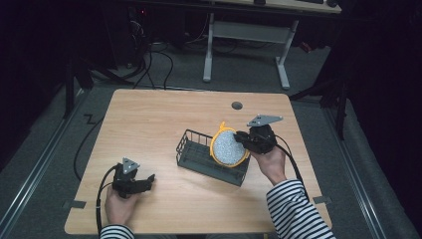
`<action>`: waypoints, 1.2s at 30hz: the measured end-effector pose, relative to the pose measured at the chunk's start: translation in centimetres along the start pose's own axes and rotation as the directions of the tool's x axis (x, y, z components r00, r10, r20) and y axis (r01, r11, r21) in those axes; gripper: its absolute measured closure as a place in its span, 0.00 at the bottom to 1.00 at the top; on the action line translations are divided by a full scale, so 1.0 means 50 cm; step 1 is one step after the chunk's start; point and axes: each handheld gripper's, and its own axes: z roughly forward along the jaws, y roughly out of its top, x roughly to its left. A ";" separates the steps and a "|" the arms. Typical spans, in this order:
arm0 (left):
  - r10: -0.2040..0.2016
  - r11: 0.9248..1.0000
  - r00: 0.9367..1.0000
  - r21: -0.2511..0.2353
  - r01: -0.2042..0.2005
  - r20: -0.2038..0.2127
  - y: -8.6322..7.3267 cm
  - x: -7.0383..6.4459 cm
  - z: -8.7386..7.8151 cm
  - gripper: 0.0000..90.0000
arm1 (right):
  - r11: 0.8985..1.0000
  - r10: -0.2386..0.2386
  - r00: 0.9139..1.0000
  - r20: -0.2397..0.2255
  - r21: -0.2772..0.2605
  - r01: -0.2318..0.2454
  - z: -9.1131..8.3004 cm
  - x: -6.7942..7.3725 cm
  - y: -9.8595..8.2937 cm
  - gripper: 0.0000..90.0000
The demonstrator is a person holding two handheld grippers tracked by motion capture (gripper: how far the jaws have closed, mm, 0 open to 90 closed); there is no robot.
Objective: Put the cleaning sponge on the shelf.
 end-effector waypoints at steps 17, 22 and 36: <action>0.000 1.000 1.000 0.000 0.000 0.000 0.000 0.000 0.000 0.21 | 1.000 -0.002 1.000 -0.029 0.008 0.002 0.012 0.006 -0.020 0.89; 0.000 1.000 1.000 0.000 0.000 0.000 0.000 0.000 0.000 0.21 | 1.000 -0.014 0.999 -0.044 0.022 0.015 0.012 0.013 -0.020 0.89; -0.001 1.000 1.000 0.000 0.001 0.001 0.000 0.000 0.000 0.21 | 0.999 0.047 0.998 -0.034 -0.006 -0.047 0.002 0.006 -0.022 0.58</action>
